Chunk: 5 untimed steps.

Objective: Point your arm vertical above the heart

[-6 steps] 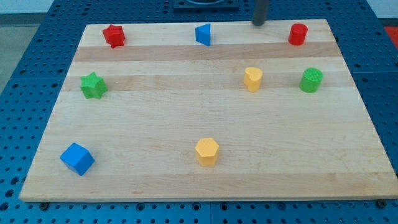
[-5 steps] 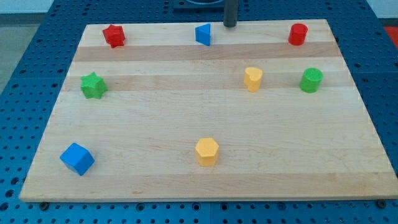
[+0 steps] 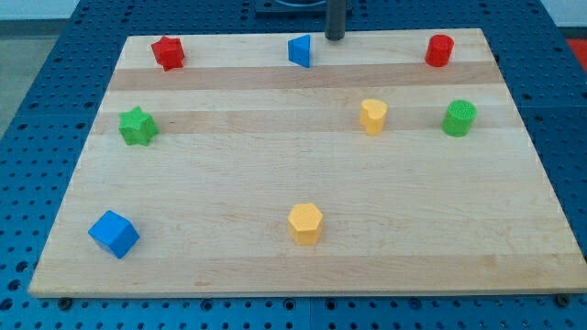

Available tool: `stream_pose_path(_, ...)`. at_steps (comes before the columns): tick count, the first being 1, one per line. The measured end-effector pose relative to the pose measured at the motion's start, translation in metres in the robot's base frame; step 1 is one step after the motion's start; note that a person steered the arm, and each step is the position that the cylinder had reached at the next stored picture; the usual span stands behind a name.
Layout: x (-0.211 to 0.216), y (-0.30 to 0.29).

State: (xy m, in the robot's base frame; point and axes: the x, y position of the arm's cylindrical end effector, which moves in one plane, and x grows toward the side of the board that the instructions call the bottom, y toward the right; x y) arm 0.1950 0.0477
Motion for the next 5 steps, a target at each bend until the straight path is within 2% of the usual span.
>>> stream_pose_path(1,0.000,-0.036)
stream_pose_path(2,0.000,-0.036)
stream_pose_path(4,0.000,0.030)
stream_pose_path(5,0.000,0.030)
